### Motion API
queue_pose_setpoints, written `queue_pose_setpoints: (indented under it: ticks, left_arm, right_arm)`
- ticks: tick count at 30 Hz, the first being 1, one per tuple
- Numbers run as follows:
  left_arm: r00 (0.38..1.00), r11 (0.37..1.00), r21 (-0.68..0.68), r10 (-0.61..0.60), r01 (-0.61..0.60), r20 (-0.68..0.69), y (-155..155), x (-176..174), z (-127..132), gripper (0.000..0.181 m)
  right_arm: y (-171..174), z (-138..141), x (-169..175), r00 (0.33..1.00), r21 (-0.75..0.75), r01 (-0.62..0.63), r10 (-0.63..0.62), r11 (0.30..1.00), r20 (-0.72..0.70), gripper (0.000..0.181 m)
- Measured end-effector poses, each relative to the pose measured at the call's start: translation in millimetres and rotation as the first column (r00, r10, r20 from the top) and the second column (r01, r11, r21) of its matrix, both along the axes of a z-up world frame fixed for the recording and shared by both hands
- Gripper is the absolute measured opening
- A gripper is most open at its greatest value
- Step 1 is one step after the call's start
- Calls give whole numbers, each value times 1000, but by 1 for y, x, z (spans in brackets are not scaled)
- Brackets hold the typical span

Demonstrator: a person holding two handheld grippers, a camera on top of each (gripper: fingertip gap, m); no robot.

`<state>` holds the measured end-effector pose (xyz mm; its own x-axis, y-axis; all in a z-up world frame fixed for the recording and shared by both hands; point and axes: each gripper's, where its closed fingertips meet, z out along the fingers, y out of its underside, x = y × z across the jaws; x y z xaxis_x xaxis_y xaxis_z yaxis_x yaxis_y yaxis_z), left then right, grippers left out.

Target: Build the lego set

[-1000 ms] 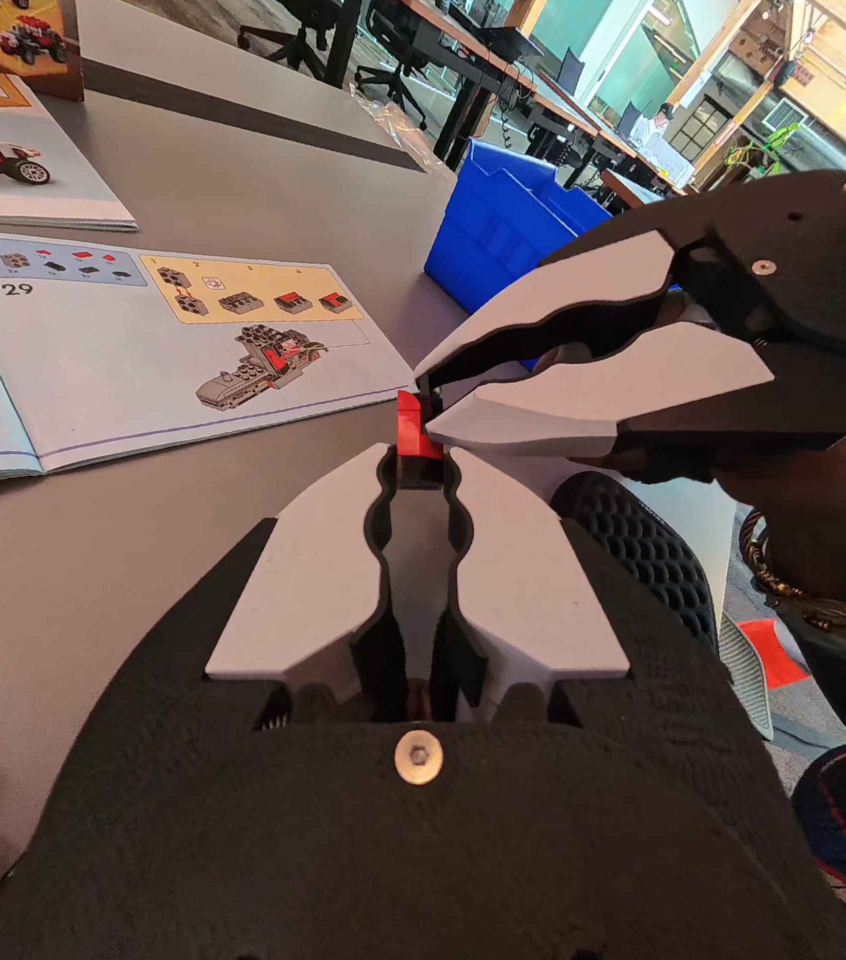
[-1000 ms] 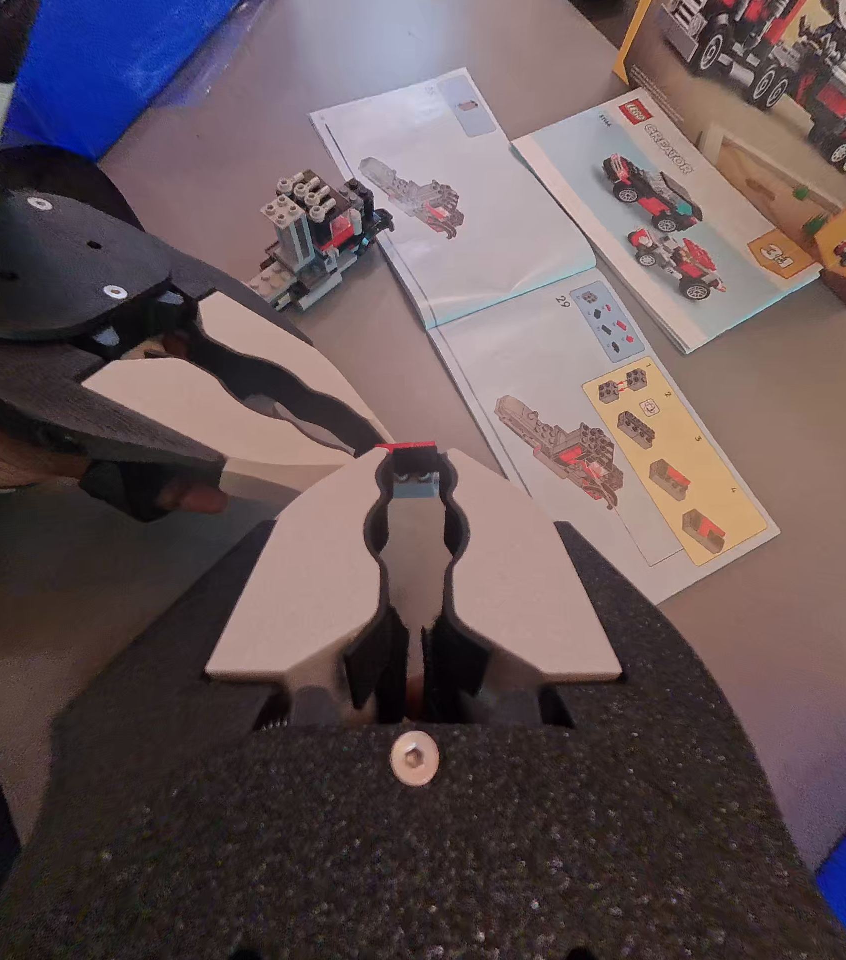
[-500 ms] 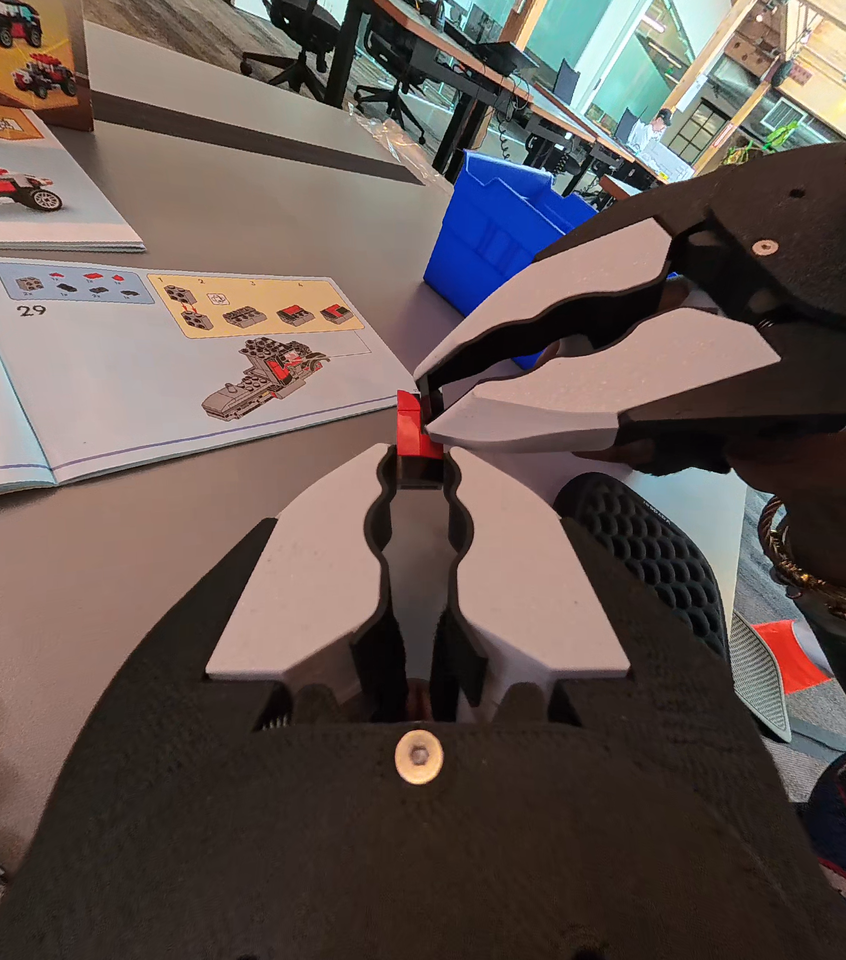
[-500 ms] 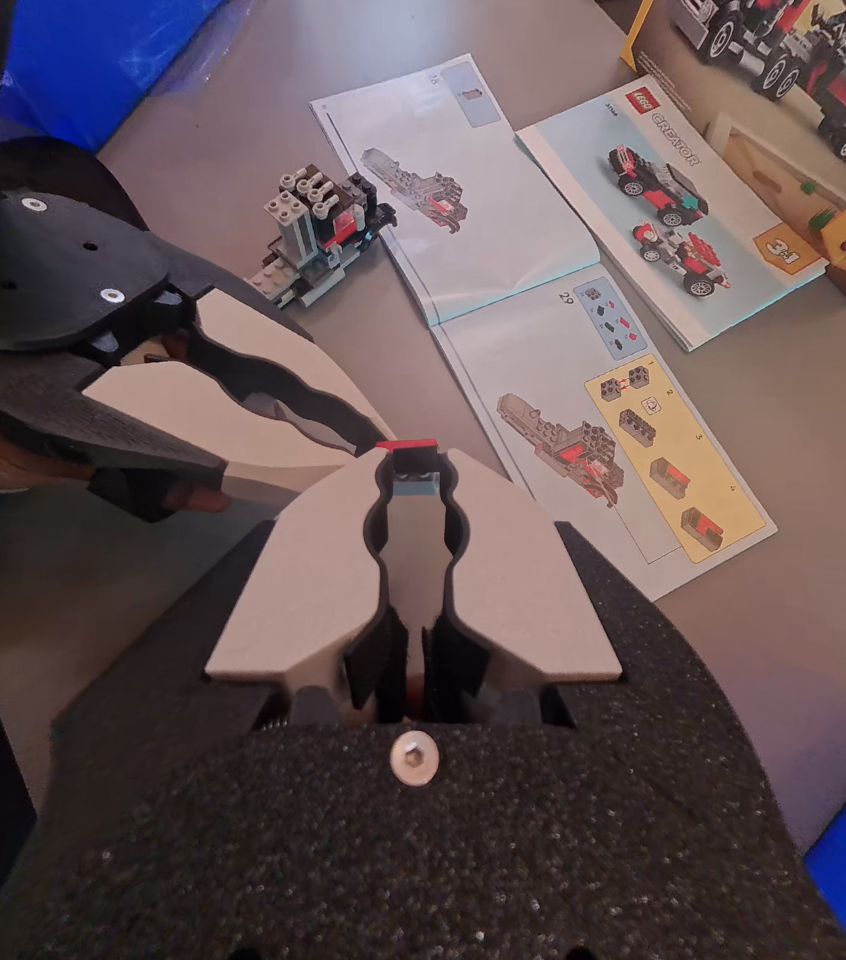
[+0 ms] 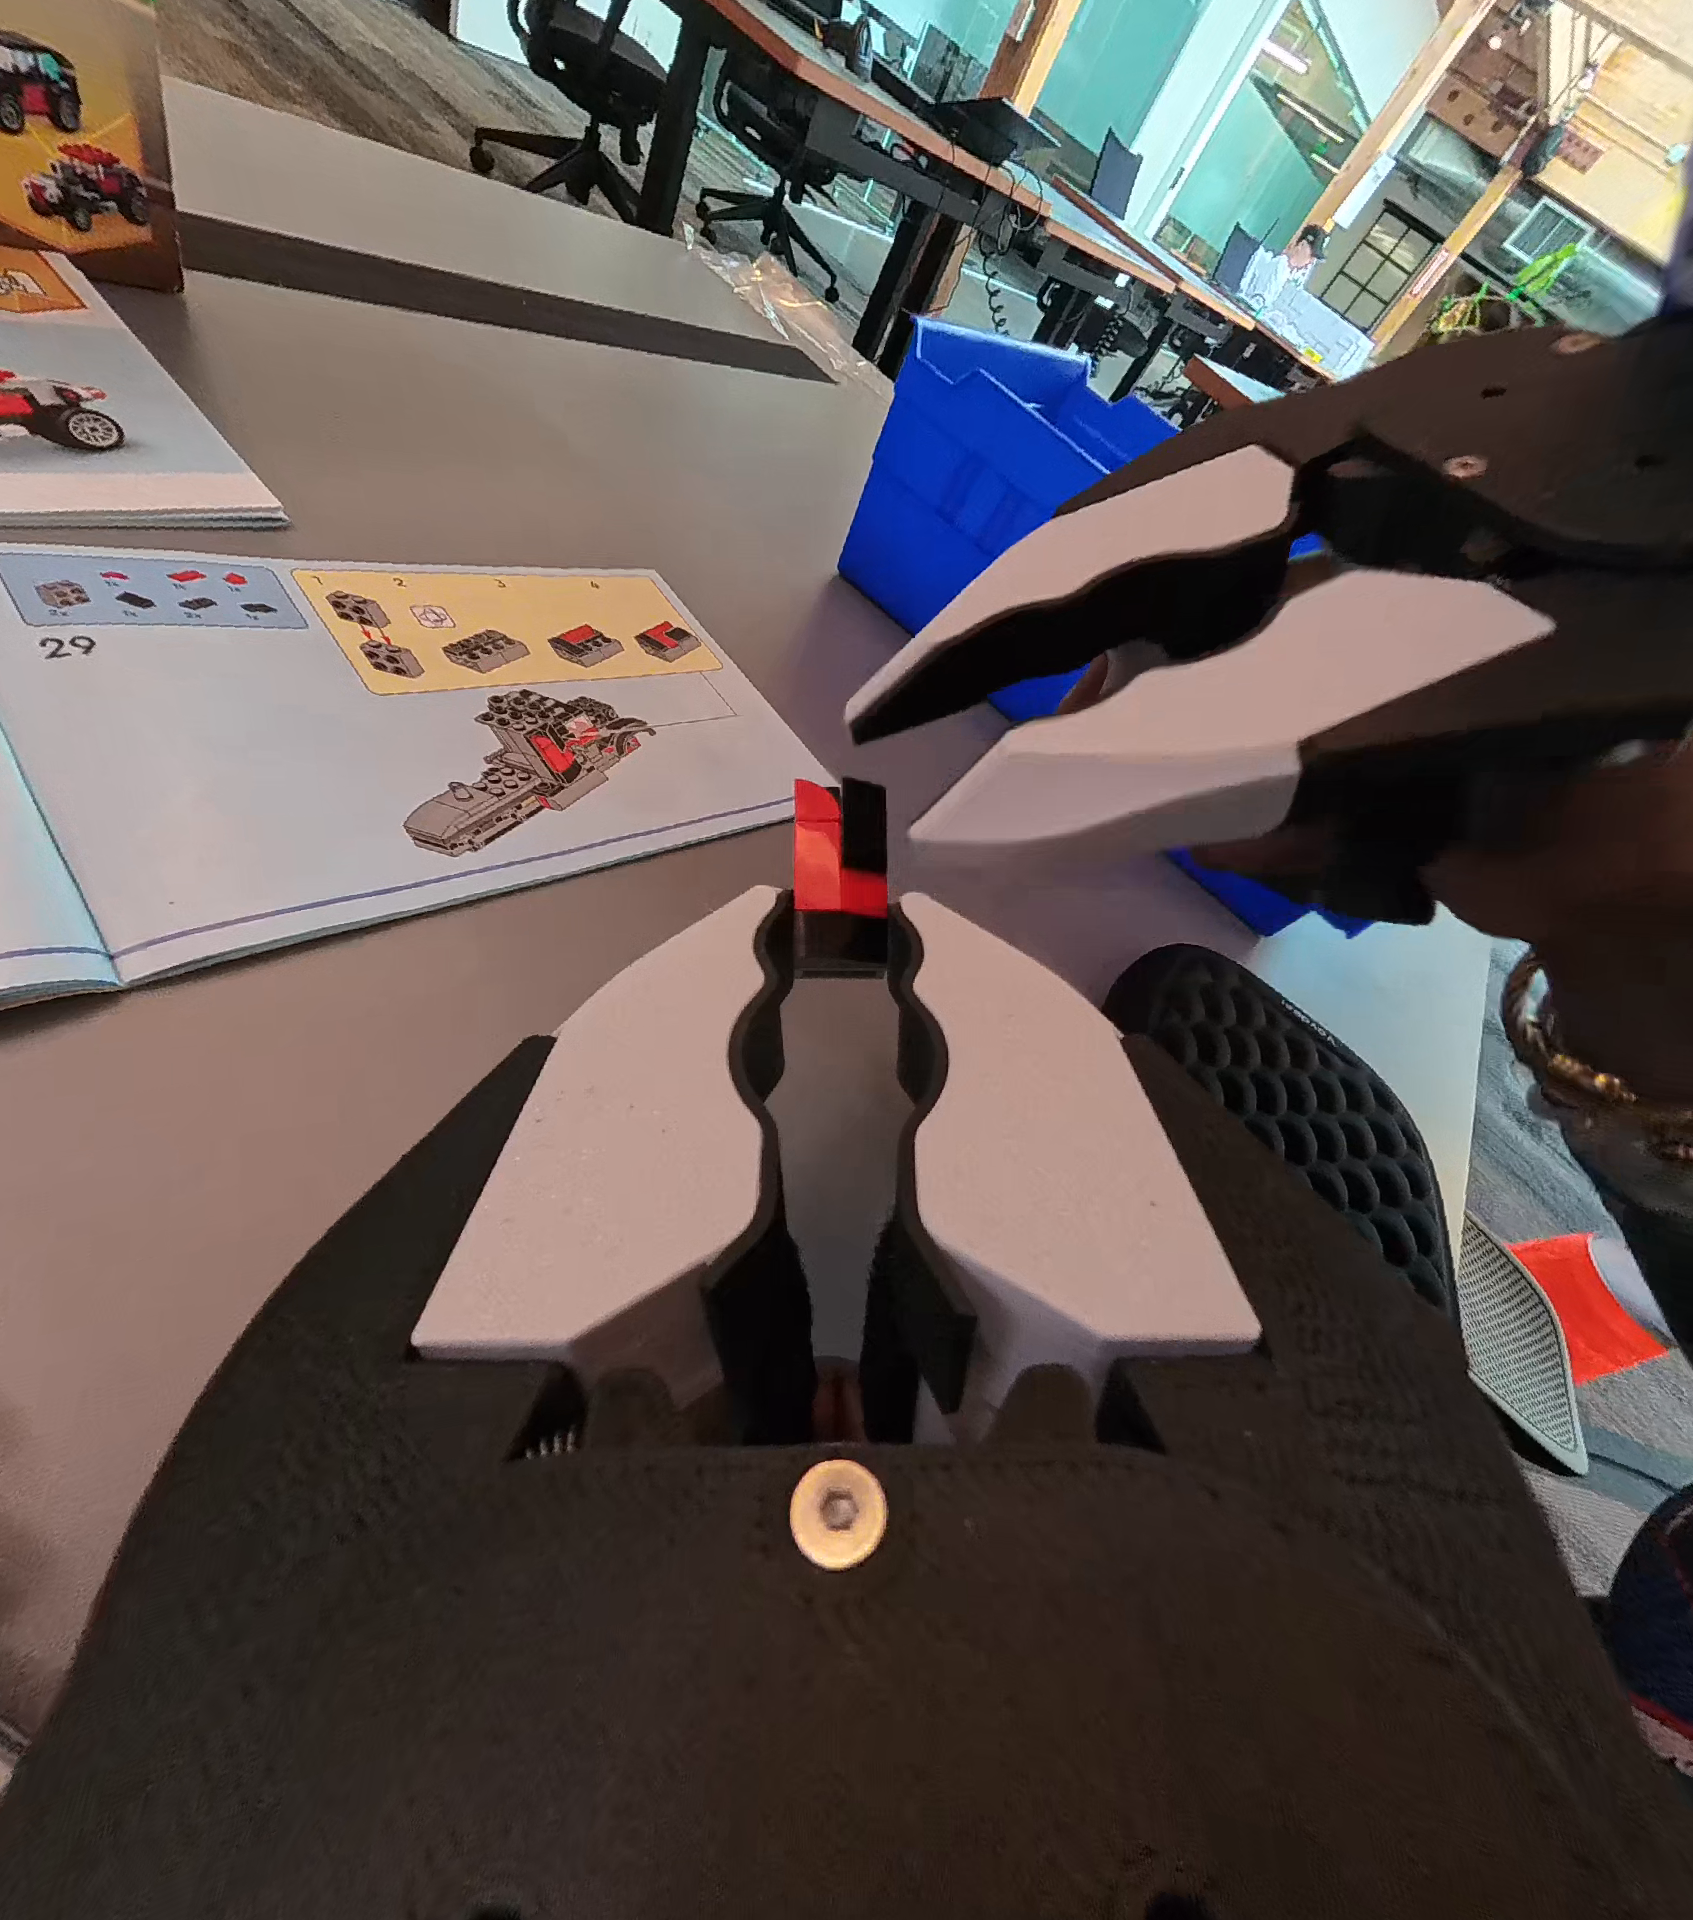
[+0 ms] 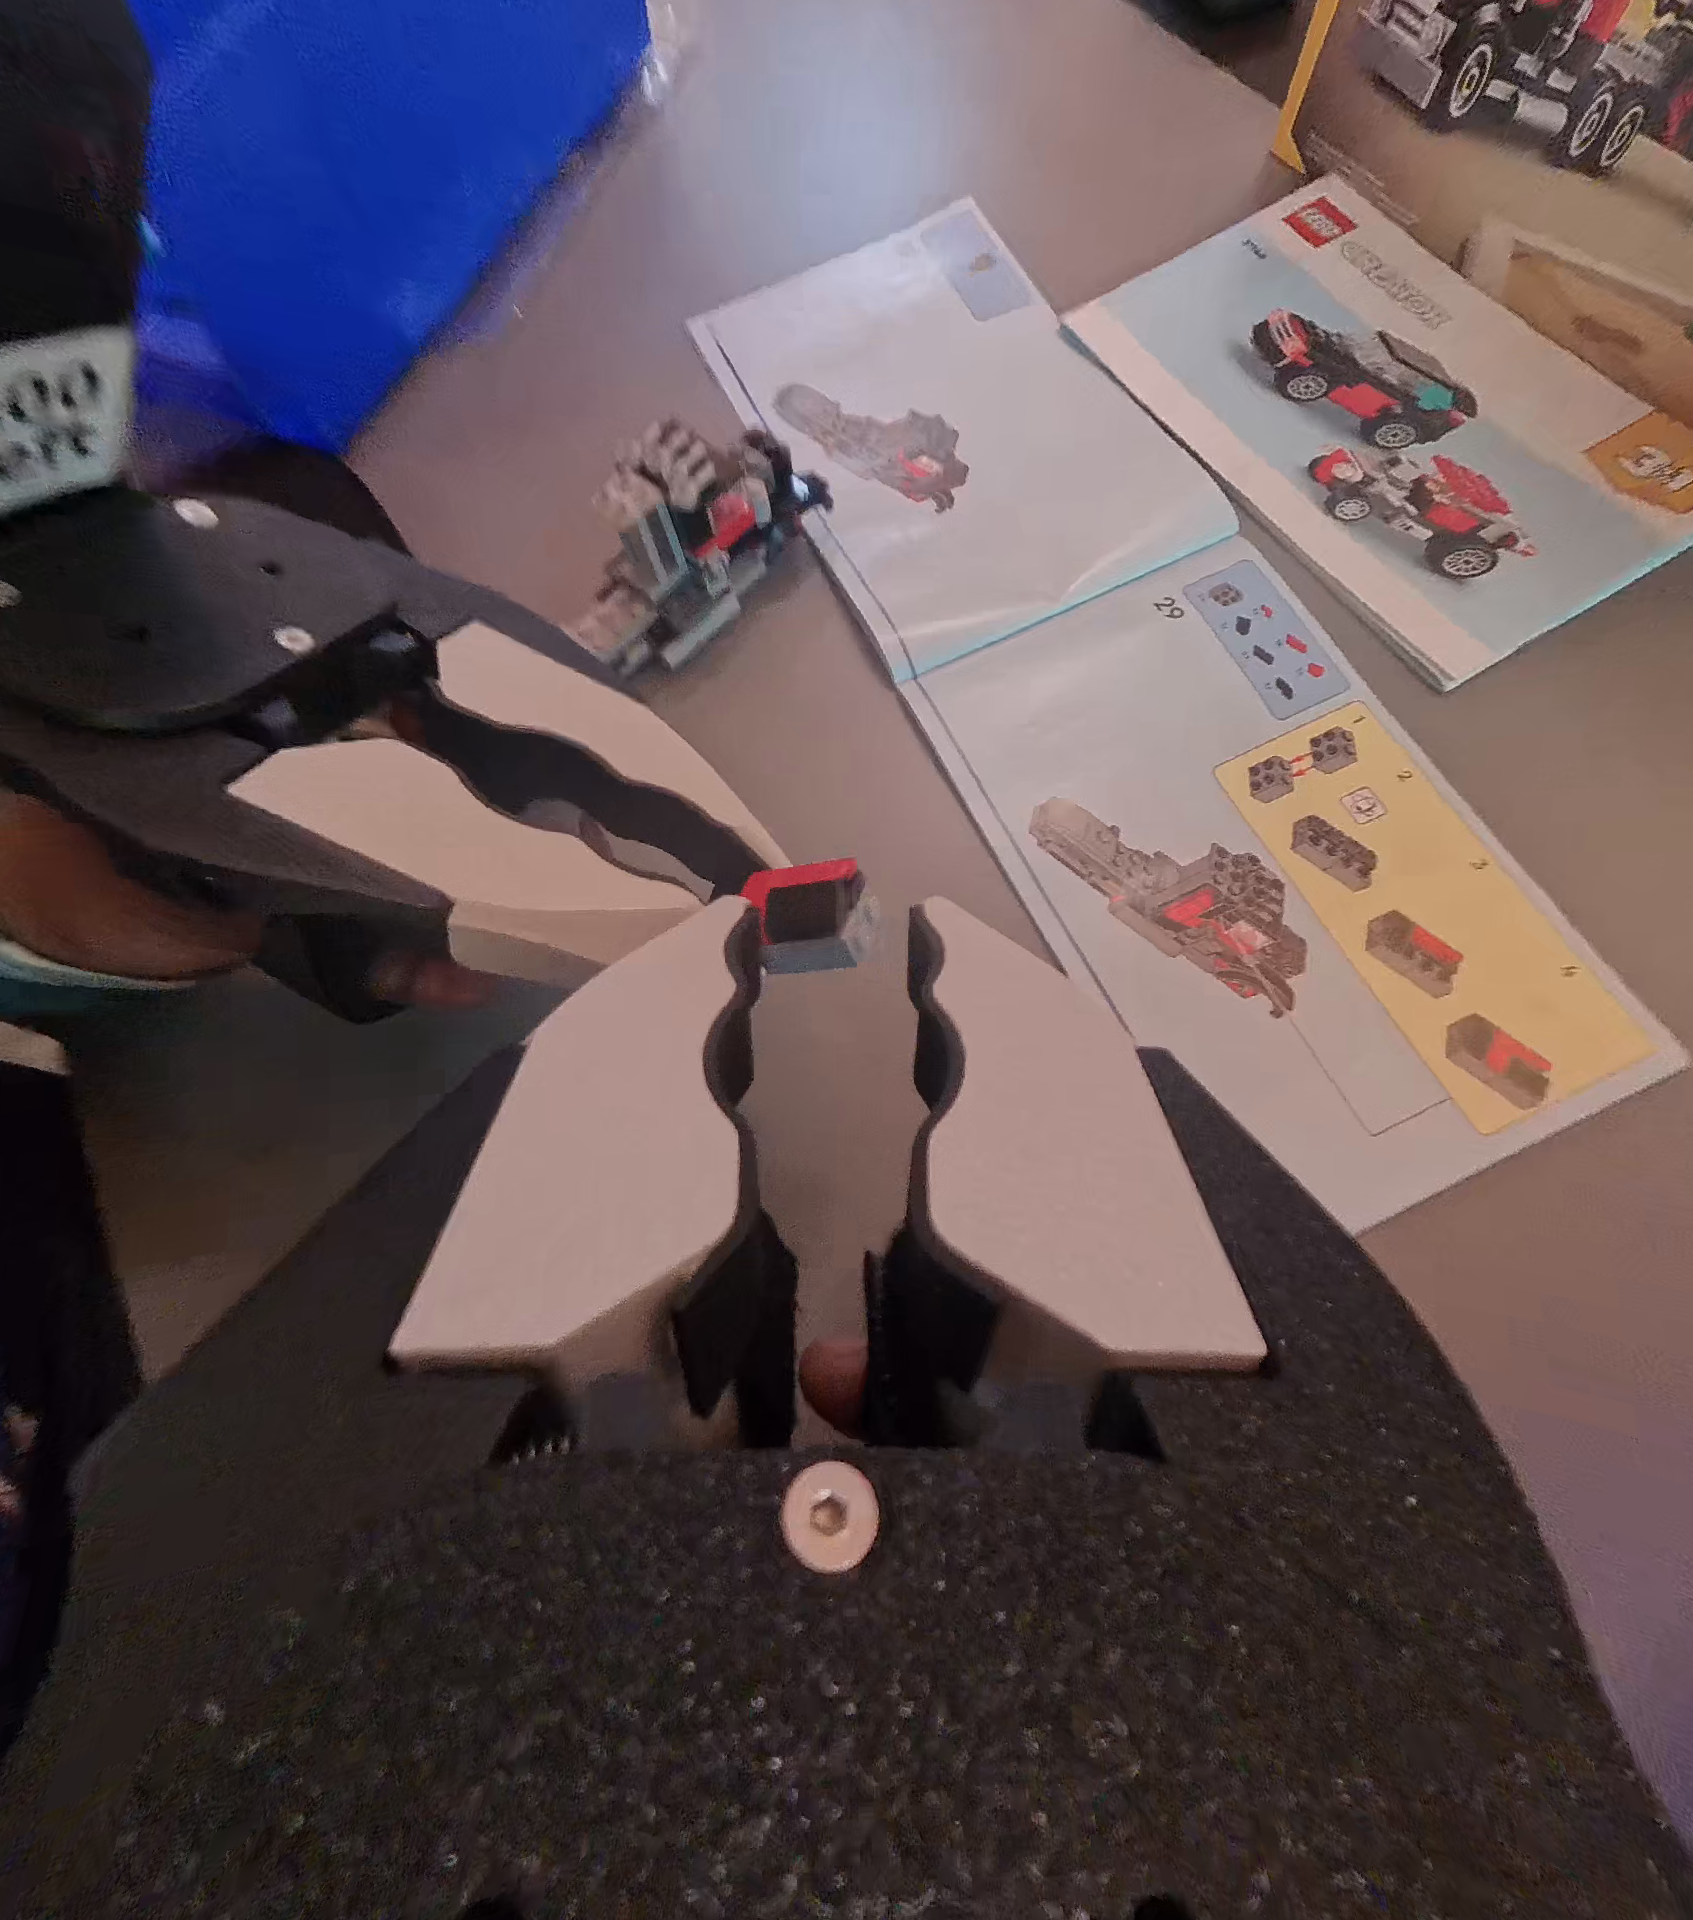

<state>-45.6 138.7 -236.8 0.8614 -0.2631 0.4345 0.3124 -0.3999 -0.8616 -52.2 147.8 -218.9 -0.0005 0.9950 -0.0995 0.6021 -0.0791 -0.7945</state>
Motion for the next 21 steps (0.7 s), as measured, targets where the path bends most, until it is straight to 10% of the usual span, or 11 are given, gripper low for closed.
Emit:
queue_pose_setpoints:
  ticks: [6, 12, 21]
  left_arm:
    - [999, 999, 45, -28, 30, -38, -5, 0, 7, 17]
    - [984, 993, 90, -61, 77, -168, -12, 7, 13, 17]
    - [962, 980, 170, -53, 102, -267, -16, 11, 29, 16]
  right_arm:
    - [3, 7, 9, 988, -318, -62, 13, 946, -155, 32]
    - [-13, 13, 6, 967, -633, -208, 59, 746, -249, 35]
    - [-26, 22, 5, 937, -658, -330, 149, 677, -318, 19]
